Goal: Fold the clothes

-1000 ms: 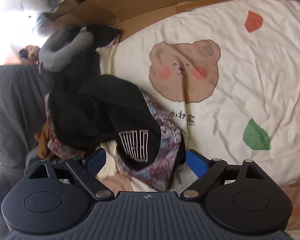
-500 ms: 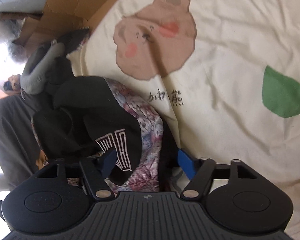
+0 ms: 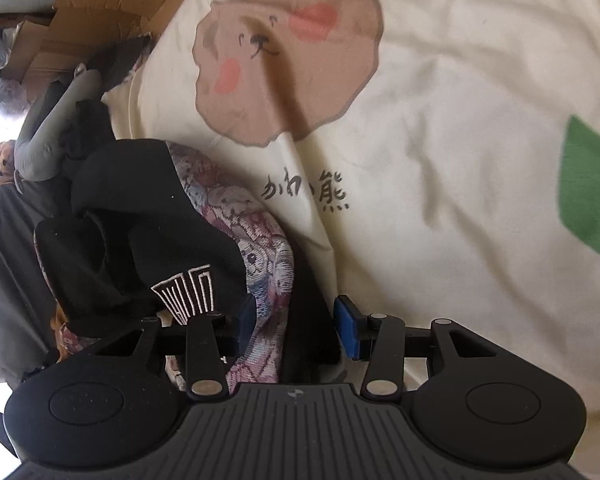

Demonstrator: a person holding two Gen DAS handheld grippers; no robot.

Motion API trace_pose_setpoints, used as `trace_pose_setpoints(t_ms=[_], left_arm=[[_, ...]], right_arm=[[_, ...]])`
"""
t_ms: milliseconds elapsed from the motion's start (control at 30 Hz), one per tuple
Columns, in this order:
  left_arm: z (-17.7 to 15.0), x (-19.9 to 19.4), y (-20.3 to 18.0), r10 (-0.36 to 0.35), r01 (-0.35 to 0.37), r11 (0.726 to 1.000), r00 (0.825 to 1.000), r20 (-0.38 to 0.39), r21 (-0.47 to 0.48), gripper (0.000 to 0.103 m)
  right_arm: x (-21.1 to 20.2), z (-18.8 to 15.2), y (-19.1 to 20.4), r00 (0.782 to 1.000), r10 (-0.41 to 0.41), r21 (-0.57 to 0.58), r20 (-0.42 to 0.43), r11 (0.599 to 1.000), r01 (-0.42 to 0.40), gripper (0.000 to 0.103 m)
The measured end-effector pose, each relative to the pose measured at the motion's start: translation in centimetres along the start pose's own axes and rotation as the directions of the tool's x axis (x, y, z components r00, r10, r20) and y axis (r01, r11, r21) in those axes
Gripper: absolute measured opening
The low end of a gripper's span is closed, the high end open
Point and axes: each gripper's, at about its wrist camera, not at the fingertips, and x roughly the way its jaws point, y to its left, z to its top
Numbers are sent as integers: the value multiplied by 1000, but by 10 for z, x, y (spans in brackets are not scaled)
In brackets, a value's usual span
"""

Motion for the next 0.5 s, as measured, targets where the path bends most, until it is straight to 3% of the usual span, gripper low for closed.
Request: trace_pose_setpoints(t_ms=[67, 167, 233, 500], left_arm=[[1, 4, 2, 15, -15, 1000, 1000, 5, -5, 86], [0, 13, 8, 17, -17, 999, 1000, 6, -31, 88], [0, 21, 11, 17, -17, 998, 1000, 1, -61, 88], [4, 36, 10, -72, 71, 979, 997, 5, -190, 88]], right_arm=[[4, -1, 3, 1000, 10, -19, -25, 1000, -11, 22], [8, -4, 8, 998, 28, -58, -51, 998, -31, 15], [9, -6, 11, 997, 37, -82, -62, 996, -42, 1], [-14, 3, 33, 999, -9, -193, -38, 981, 2, 0]])
